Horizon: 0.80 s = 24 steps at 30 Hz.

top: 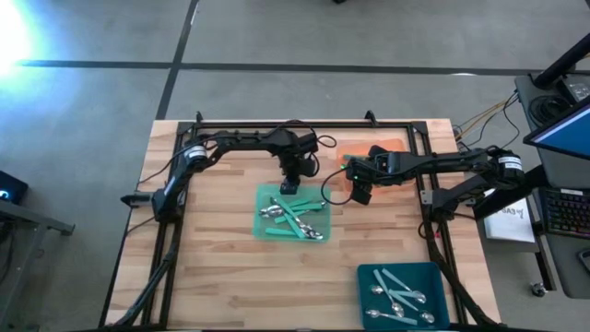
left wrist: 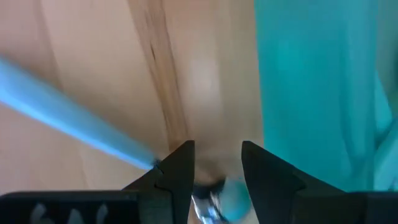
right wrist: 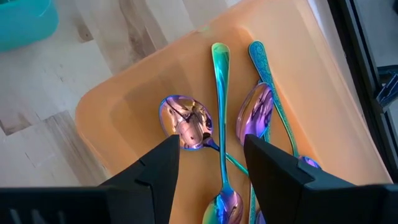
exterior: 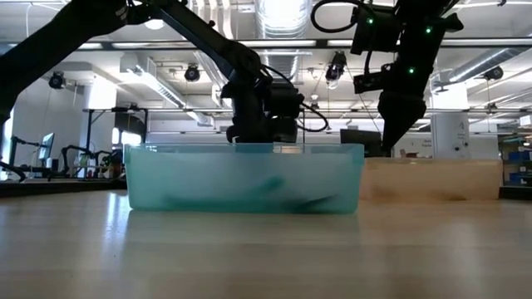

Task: Sort silverware by color (type)
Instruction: Put the blue spoon into the blue bin

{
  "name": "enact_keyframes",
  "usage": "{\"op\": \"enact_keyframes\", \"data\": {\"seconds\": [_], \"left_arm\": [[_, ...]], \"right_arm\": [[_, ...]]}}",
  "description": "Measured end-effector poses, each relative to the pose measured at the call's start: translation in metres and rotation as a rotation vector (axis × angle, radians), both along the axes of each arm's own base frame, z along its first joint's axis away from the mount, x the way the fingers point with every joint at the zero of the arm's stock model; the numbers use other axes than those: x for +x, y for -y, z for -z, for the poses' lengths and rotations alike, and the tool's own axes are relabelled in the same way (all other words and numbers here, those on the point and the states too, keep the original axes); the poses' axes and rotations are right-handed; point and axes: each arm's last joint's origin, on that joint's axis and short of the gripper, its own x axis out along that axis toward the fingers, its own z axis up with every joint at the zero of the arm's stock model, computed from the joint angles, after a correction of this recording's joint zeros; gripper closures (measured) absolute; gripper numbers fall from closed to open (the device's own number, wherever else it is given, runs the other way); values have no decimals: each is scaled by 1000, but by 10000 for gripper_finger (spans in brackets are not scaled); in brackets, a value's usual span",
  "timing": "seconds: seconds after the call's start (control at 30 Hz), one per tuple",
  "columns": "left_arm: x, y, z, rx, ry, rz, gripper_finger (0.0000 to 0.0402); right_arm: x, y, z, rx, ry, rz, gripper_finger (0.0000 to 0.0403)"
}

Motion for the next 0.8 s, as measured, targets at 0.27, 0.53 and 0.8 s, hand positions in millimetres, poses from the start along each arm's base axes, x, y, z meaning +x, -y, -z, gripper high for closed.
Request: {"op": "enact_keyframes", "data": {"seconds": [0.27,0.53,0.8], "left_arm": [[-7,1,3,27,-83,-46,284],[-13,0,3,50,-153,-33,284],[-32,-15,5,90,-288,-109,285]], "right_arm": [[-1,0,0,1,-9,0,232],[-2,0,1,8,-16,17,232],[-2,0,1,8,-16,16,232]]}}
